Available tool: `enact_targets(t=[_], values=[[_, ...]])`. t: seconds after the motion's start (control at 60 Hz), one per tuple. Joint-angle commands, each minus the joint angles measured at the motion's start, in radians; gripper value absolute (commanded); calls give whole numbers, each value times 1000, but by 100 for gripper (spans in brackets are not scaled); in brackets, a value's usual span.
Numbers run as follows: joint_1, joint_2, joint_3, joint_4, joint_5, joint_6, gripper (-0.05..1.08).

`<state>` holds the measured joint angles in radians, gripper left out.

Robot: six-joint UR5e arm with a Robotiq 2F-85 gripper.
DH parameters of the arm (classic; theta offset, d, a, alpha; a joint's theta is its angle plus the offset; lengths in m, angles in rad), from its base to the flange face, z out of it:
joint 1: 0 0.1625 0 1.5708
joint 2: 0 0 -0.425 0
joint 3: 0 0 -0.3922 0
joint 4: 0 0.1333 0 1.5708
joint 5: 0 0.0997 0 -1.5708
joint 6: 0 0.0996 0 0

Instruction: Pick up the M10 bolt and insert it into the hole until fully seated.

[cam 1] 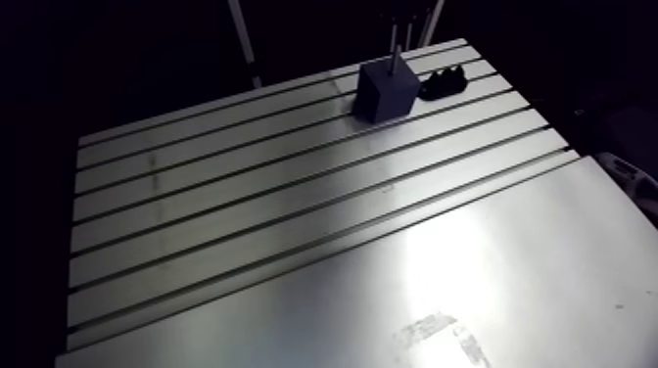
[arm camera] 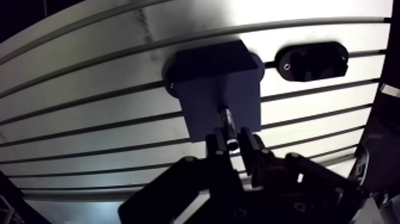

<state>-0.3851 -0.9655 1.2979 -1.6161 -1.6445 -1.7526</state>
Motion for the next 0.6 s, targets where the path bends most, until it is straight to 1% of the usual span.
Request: enact_targets(t=[0.017,0.6], values=[[0,0,-1,-3,-1,-1,108],[0,0,1,-3,2,0,108]])
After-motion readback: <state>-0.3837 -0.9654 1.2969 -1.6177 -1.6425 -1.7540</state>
